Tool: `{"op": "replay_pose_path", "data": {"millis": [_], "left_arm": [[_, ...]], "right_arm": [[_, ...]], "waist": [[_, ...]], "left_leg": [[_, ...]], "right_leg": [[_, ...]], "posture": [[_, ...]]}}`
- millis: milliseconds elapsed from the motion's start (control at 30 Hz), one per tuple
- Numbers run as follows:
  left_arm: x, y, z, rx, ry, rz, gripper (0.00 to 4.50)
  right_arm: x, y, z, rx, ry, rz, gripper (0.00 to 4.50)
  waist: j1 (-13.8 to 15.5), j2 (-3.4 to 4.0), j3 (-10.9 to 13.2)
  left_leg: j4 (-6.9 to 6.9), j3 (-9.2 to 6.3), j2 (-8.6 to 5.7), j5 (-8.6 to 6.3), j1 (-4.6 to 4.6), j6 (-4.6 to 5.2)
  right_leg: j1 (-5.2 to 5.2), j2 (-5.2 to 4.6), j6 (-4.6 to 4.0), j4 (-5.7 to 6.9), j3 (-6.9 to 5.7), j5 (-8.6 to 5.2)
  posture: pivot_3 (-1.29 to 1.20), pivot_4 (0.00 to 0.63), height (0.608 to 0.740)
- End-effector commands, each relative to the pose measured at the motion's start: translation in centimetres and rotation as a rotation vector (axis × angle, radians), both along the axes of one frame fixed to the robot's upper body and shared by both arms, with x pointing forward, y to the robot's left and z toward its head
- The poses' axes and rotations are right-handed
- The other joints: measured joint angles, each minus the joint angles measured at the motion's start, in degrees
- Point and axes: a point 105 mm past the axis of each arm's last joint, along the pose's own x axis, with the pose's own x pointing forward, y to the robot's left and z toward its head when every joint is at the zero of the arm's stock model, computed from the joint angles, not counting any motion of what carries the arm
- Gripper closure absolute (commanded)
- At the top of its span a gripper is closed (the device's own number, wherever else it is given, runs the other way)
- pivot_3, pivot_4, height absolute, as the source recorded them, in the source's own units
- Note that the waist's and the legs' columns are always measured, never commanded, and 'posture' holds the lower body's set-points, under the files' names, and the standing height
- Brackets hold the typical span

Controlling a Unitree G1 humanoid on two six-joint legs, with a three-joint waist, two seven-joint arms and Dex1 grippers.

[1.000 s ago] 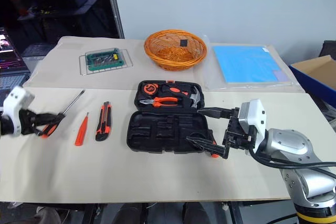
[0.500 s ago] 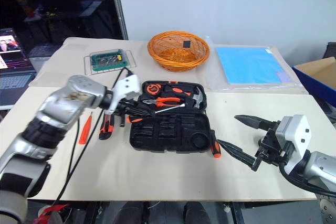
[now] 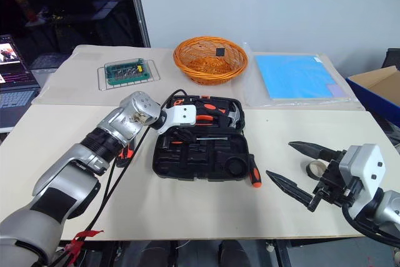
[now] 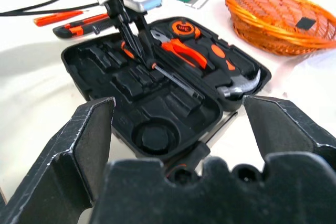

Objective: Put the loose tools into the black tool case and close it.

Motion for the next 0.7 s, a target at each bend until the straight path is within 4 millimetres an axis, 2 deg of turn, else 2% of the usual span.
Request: {"op": "replay_pose_path", "data": {"millis": [33,67,100,167,267,367,533,633,700], "left_arm": [[0.8,0.4,0.7,0.056,-0.086,-0.037,3.52],[0.8,0.5,0.6,0.06,-0.091,-0.045,3.17],[0.9,0.5,0.7,0.056,-0.097,-0.048,3.02],[0.8,0.5,1.6,0.02,-0.099,-0.057,2.39],[-0.8,-0.2,5.2,-0.19,-0.06,-0.075,1.3],[-2.0,-0.3,7.3,-0.366,0.009,-0.032,1.3],[-2.0,0.0,5.8,-0.594,0.041,0.18,2.73],[-1.6,-0.2,3.6,-0.692,-0.002,0.324,3.95],[-1.2,-0.2,2.0,-0.71,-0.028,0.422,4.46]], "right_arm": [[-0.1,0.4,1.0,-0.017,-0.036,0.008,0.0],[-0.1,0.5,1.0,-0.016,-0.037,0.008,0.0],[-0.1,0.5,1.0,-0.015,-0.037,0.009,0.0],[-0.1,0.6,1.0,-0.014,-0.038,0.009,0.0],[-0.1,0.6,1.0,-0.01,-0.041,0.006,0.0],[-0.1,0.5,0.9,-0.007,-0.044,-0.001,0.0],[0.4,0.5,1.0,0.018,-0.058,-0.023,0.0],[0.5,0.6,0.9,0.024,-0.062,-0.036,0.0],[0.5,0.7,0.9,0.026,-0.064,-0.042,0.0]], "waist": [[0.08,0.01,0.0],[0.09,0.01,0.0],[0.13,0.01,-0.01],[0.21,0.09,-0.05],[0.1,0.09,-0.05],[-0.13,0.11,-0.04],[-0.18,0.38,-0.2],[-0.03,0.37,-0.19],[0.09,0.35,-0.18]], "left_leg": [[0.01,0.0,0.0,0.0,0.0,0.0],[0.03,-0.01,0.0,0.0,0.0,0.0],[0.04,0.0,0.0,0.0,0.0,0.0],[0.07,-0.02,0.0,0.0,0.0,0.0],[0.14,-0.02,0.01,0.0,-0.03,0.0],[0.14,-0.04,0.05,0.0,-0.12,0.0],[0.15,-0.02,0.02,-0.06,0.0,0.09],[0.33,-0.11,0.02,-0.06,-0.01,0.09],[0.48,-0.1,0.0,-0.06,-0.02,0.09]], "right_leg": [[0.0,0.0,0.0,0.0,0.0,0.0],[0.01,0.0,0.01,0.01,0.0,0.01],[0.01,0.0,0.01,0.01,0.0,0.01],[0.04,0.01,0.02,0.02,0.0,0.01],[0.01,0.02,0.04,0.04,0.0,0.01],[-0.07,0.04,-0.01,0.07,0.01,0.04],[0.1,-0.01,0.0,0.06,0.01,0.01],[0.09,0.04,0.0,0.28,0.01,0.01],[0.08,0.0,0.01,0.45,0.01,-0.01]], "posture": [[0.0,0.15,0.74],[0.0,0.15,0.74],[0.0,0.15,0.74],[0.0,0.15,0.74],[0.0,0.15,0.74],[0.0,0.15,0.74],[0.0,0.15,0.74],[0.0,0.15,0.74],[0.0,0.15,0.74]]}}
